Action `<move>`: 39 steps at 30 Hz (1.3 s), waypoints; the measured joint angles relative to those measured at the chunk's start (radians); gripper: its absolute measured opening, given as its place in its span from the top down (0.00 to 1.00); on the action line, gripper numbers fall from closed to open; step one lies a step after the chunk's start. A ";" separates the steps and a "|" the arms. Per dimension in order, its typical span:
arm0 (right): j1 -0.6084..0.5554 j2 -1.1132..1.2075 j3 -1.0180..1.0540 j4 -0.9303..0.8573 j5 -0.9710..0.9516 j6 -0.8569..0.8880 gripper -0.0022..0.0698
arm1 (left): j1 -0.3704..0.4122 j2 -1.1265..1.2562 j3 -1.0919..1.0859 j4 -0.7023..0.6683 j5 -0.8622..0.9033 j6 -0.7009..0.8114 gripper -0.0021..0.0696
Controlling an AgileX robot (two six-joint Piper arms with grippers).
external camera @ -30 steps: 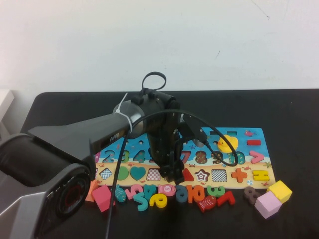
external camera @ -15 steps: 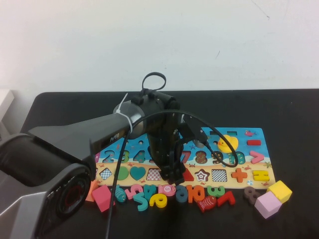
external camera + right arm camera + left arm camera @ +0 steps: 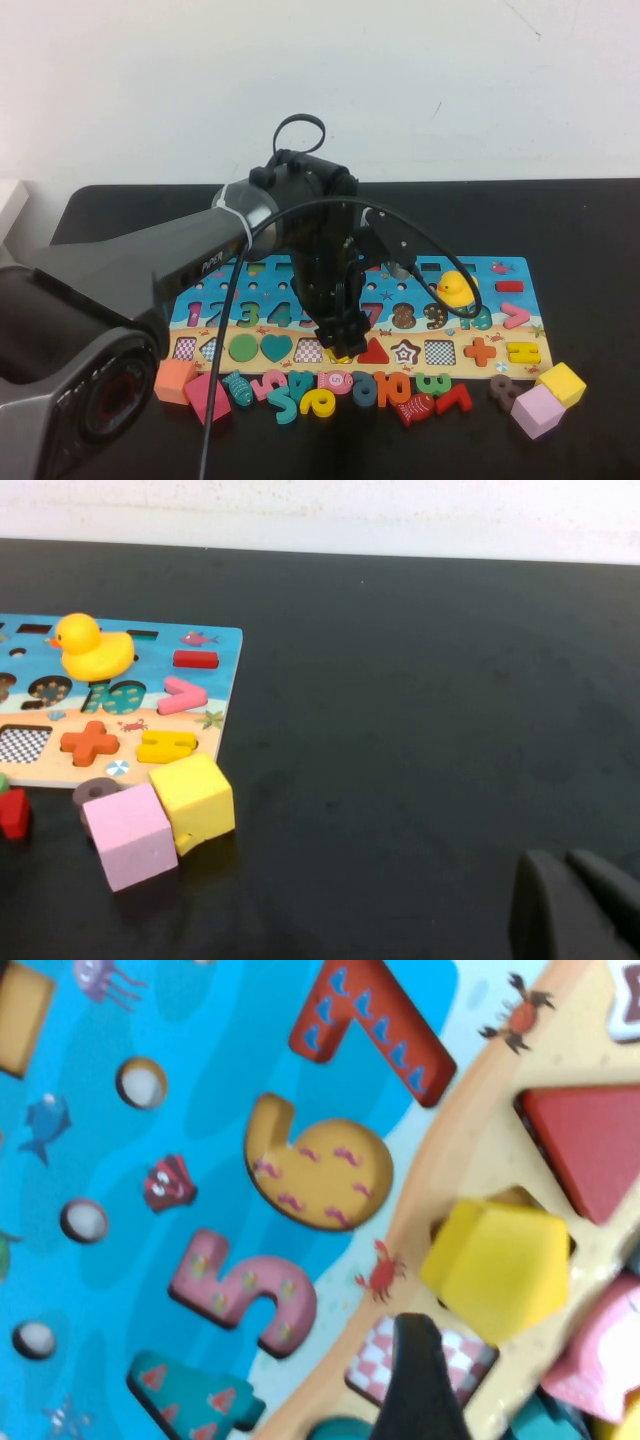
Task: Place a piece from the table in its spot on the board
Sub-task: Place the "Pentagon" into the hole of the Pentagon
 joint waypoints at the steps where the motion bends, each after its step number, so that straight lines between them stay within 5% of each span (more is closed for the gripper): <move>1: 0.000 0.000 0.000 0.000 0.000 0.000 0.94 | 0.000 0.000 0.000 0.000 0.010 0.000 0.39; 3: 0.000 0.000 0.000 0.000 0.000 0.000 0.94 | 0.000 -0.002 0.000 0.000 0.016 -0.004 0.48; 7: 0.000 0.000 0.000 0.000 0.000 0.000 0.94 | 0.000 -0.002 0.000 0.007 0.003 -0.035 0.82; 10: 0.000 0.000 0.000 0.000 0.000 0.000 0.94 | 0.000 -0.002 0.000 0.032 -0.042 -0.094 0.93; 20: 0.000 0.000 0.000 0.000 0.000 0.000 0.94 | 0.000 0.002 0.000 0.082 -0.211 -0.170 0.97; 39: 0.000 0.000 0.000 0.000 0.000 0.000 0.94 | 0.000 0.084 0.000 0.074 -0.192 -0.183 0.97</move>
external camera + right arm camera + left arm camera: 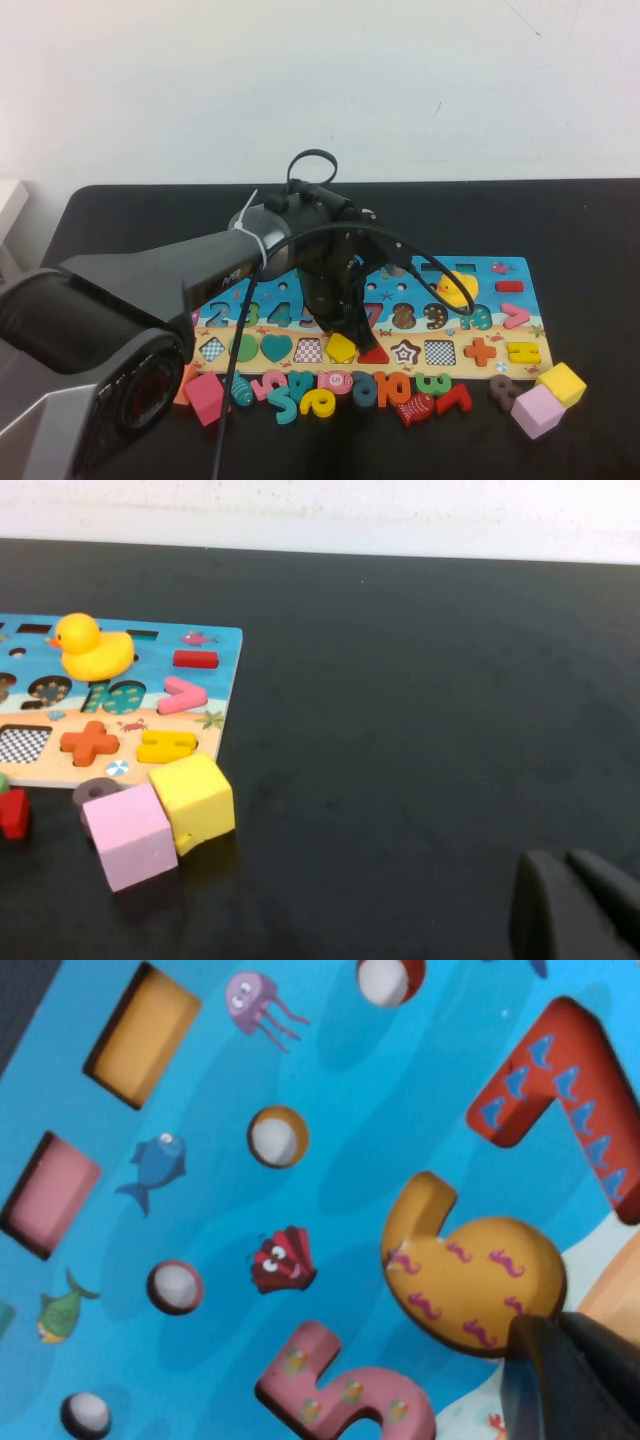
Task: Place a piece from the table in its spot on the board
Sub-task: Place the "Pentagon" into the hole of the Pentagon
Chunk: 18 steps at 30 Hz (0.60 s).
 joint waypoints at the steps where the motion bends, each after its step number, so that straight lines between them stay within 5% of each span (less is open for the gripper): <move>1: 0.000 0.000 0.000 0.000 0.000 0.000 0.94 | 0.000 0.000 0.000 -0.004 0.000 0.000 0.97; 18: 0.000 0.000 0.000 0.000 0.000 0.000 0.94 | 0.000 0.000 0.000 -0.112 0.003 0.132 0.97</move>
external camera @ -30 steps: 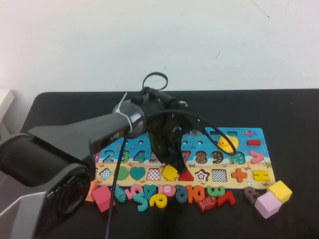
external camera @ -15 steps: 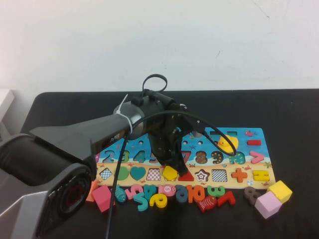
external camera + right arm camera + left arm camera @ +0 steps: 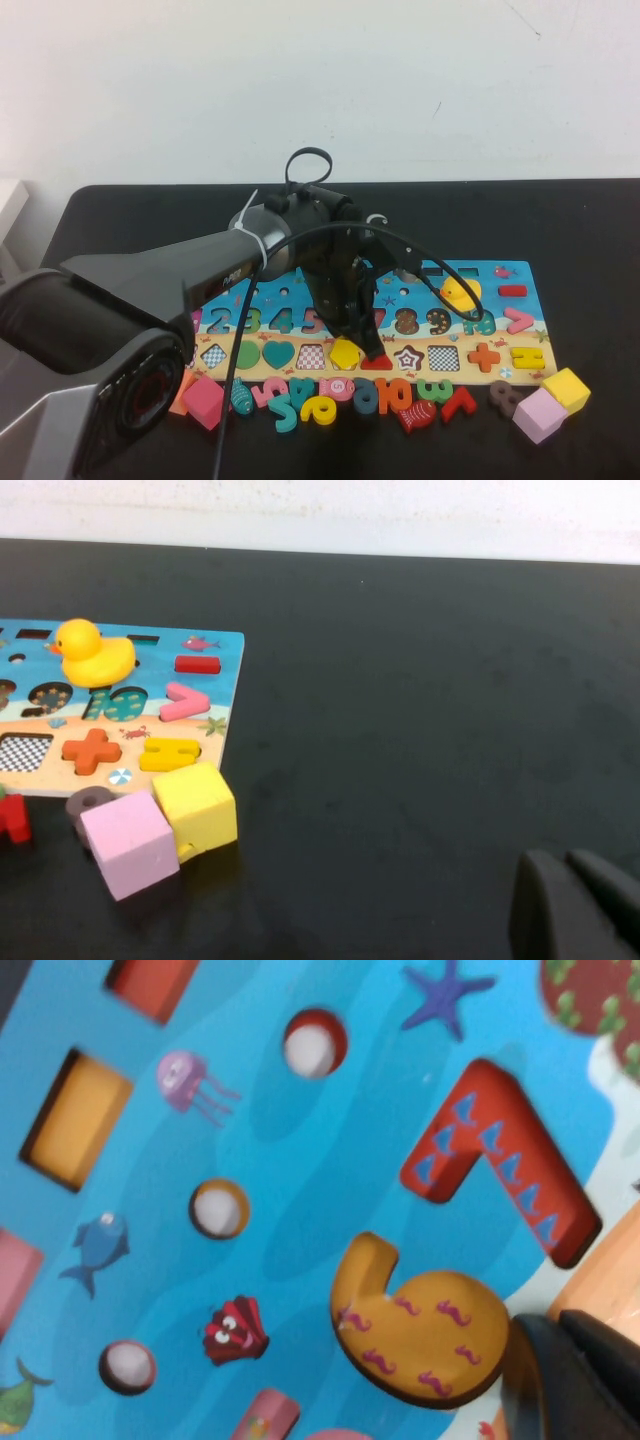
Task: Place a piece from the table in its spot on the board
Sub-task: Place the "Pentagon" into the hole of the Pentagon
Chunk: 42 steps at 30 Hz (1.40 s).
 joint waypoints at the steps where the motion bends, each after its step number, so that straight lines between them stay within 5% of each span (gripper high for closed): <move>1: 0.000 0.000 0.000 0.000 0.000 0.000 0.94 | 0.000 0.000 0.000 -0.002 0.000 0.003 0.97; 42: 0.000 0.000 0.000 0.000 0.000 0.000 0.94 | 0.000 -0.084 0.000 0.087 0.191 0.044 0.97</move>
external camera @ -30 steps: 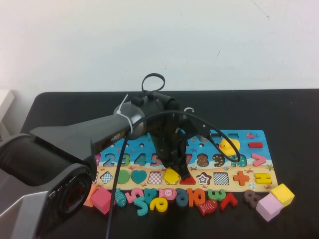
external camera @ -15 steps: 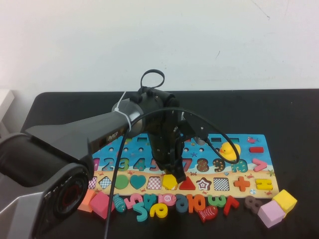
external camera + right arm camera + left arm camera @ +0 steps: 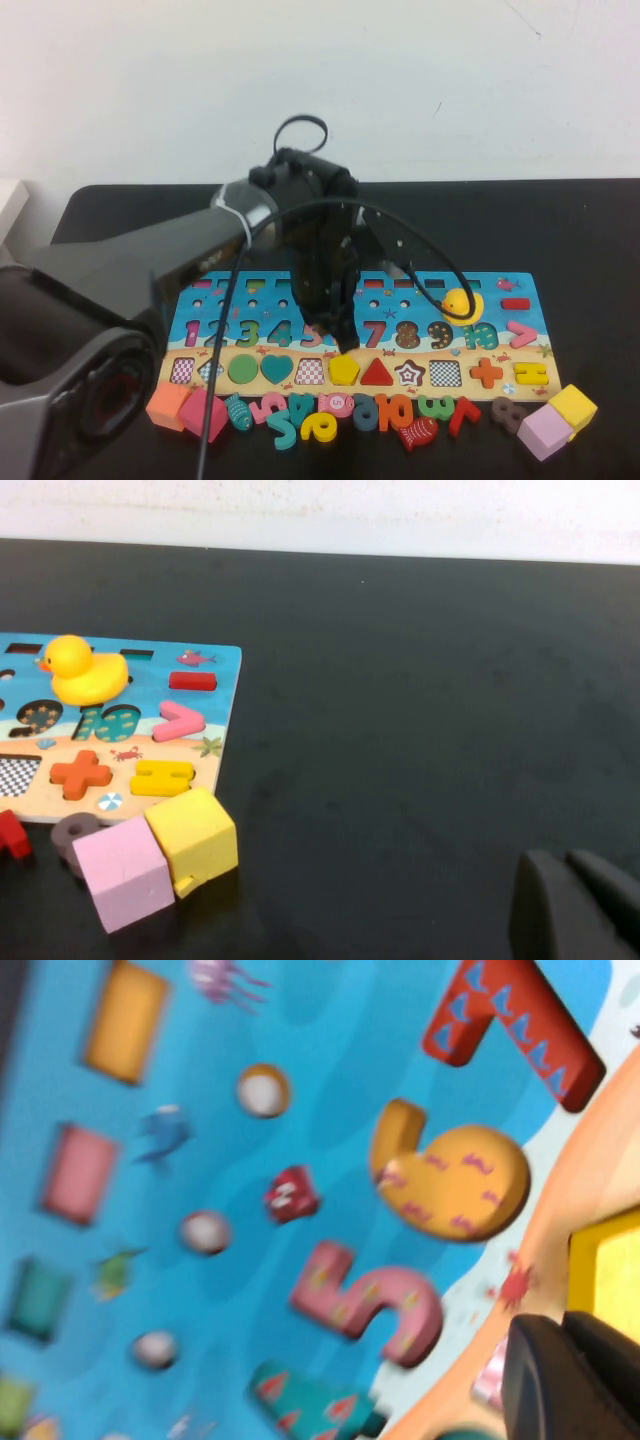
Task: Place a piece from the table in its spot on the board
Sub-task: Place the "Pentagon" into the hole of the Pentagon
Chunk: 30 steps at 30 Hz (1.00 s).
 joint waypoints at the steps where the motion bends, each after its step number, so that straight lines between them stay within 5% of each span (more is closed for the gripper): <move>1: 0.000 0.000 0.000 0.000 0.000 0.000 0.94 | 0.000 -0.013 0.000 0.007 0.002 0.000 0.97; 13: 0.000 0.000 0.000 0.000 0.000 0.000 0.94 | 0.000 -0.034 0.000 0.002 0.143 -0.059 0.95; 15: 0.000 0.000 0.000 0.000 0.000 0.000 0.94 | 0.000 -0.023 0.000 -0.007 0.144 -0.063 0.88; 22: 0.000 0.000 0.000 0.000 0.000 0.000 0.94 | 0.000 0.014 0.000 -0.048 0.132 -0.070 0.40; 26: 0.000 0.000 0.000 0.000 0.000 0.000 0.94 | 0.000 0.024 0.000 -0.055 0.094 -0.070 0.36; 30: 0.000 0.000 0.000 0.000 0.000 0.000 0.94 | 0.000 0.026 0.000 -0.056 0.026 -0.088 0.44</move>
